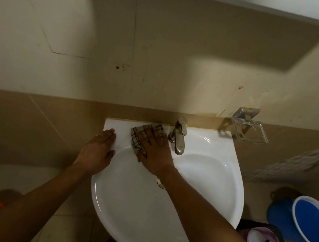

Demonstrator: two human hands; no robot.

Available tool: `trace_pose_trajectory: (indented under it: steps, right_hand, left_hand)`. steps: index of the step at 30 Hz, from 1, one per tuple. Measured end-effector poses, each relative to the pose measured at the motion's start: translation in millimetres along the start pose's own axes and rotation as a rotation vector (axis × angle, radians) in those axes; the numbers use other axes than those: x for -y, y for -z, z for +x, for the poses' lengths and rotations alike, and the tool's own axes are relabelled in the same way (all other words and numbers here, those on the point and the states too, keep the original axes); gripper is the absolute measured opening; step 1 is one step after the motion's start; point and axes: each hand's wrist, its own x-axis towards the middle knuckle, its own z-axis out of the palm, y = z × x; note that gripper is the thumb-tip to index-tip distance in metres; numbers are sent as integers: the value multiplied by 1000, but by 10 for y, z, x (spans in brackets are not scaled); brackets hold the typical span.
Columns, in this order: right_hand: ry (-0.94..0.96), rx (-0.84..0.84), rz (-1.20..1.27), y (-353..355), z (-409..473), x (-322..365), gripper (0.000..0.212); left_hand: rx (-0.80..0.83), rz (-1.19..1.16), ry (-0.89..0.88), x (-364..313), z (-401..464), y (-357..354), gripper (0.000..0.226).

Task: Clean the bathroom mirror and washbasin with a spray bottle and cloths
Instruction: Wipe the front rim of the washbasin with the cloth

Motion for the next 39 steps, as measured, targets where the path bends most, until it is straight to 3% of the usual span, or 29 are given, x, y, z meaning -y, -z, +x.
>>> trace_pose_trajectory:
  steps: [10, 14, 20, 23, 29, 32, 39]
  right_hand:
    - [-415, -56, 175, -117, -30, 410, 79]
    - [-275, -46, 143, -221, 161, 766, 62]
    - [-17, -75, 193, -377, -27, 956, 64]
    - [-7, -31, 120, -312, 199, 846, 66]
    - [-182, -22, 107, -221, 616, 1186, 80]
    - [-123, -2, 99, -232, 591, 1231, 77]
    - [82, 8, 181, -318, 49, 1452, 64]
  left_hand:
    - [51, 6, -29, 170, -48, -28, 66]
    - [46, -117, 47, 247, -232, -87, 78]
    - [34, -355, 109, 286, -454, -129, 71]
    - [43, -393, 143, 298, -504, -130, 64]
    - [-52, -517, 86, 224, -687, -46, 53]
    - [-62, -543, 111, 249, -789, -91, 39]
    - [-18, -514, 353, 449, -1040, -244, 50]
